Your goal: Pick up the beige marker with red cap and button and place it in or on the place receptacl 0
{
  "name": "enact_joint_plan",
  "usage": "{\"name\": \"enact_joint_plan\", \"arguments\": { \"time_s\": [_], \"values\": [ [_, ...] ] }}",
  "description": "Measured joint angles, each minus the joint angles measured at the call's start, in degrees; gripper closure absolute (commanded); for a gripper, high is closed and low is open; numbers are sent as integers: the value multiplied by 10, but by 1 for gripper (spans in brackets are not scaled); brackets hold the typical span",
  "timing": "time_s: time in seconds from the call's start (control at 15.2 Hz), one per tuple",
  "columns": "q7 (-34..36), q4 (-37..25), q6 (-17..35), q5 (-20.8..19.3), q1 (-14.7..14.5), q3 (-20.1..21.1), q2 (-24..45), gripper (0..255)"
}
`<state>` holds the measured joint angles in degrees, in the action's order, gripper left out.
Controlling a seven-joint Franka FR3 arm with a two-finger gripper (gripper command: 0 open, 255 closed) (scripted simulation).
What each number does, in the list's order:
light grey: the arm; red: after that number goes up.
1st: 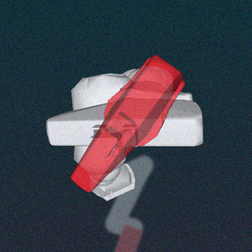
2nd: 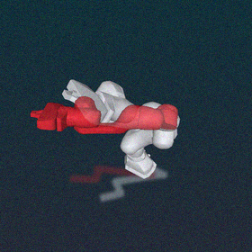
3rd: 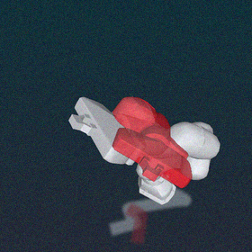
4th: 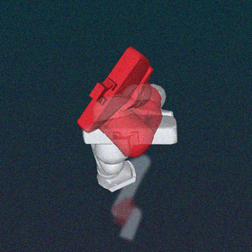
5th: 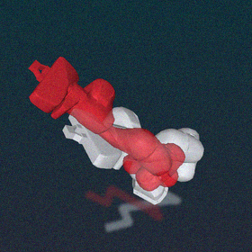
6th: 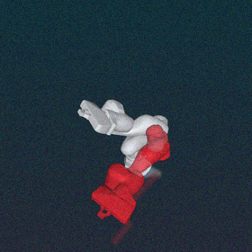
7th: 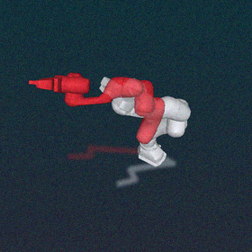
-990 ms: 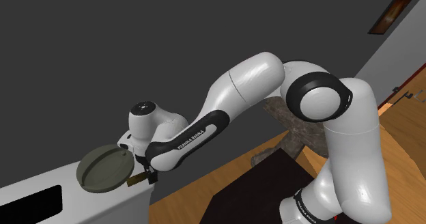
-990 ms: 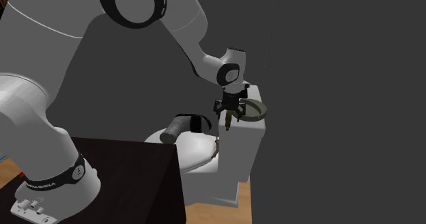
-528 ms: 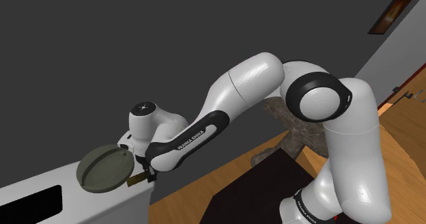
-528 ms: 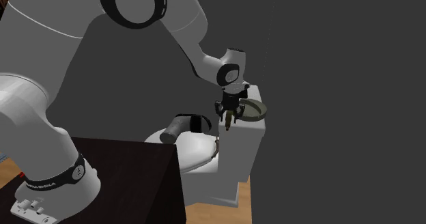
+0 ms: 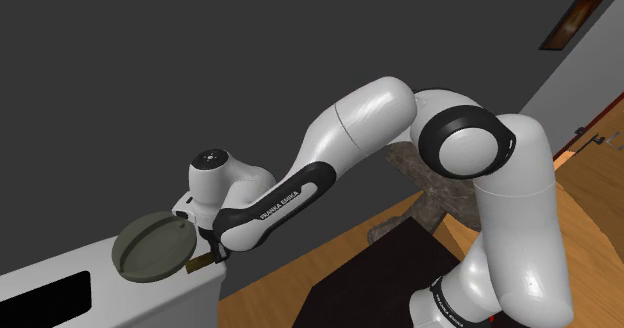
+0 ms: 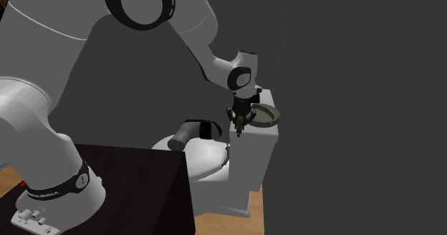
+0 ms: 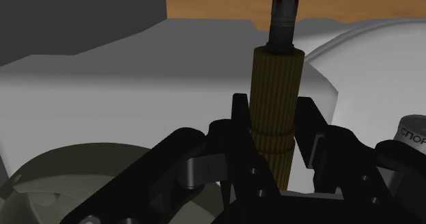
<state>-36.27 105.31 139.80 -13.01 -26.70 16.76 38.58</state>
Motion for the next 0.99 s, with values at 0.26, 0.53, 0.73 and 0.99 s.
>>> {"name": "enact_joint_plan", "arguments": {
  "time_s": [0.26, 0.53, 0.73, 0.99],
  "values": [
    [-2, 3, -9, 4, 3, 4, -13, 255],
    [-6, 3, -29, 11, 7, 10, -33, 255],
    [-10, 5, -44, 17, 11, 15, -50, 255],
    [-14, 6, -66, 25, 16, 21, -73, 255]
  ]
}}
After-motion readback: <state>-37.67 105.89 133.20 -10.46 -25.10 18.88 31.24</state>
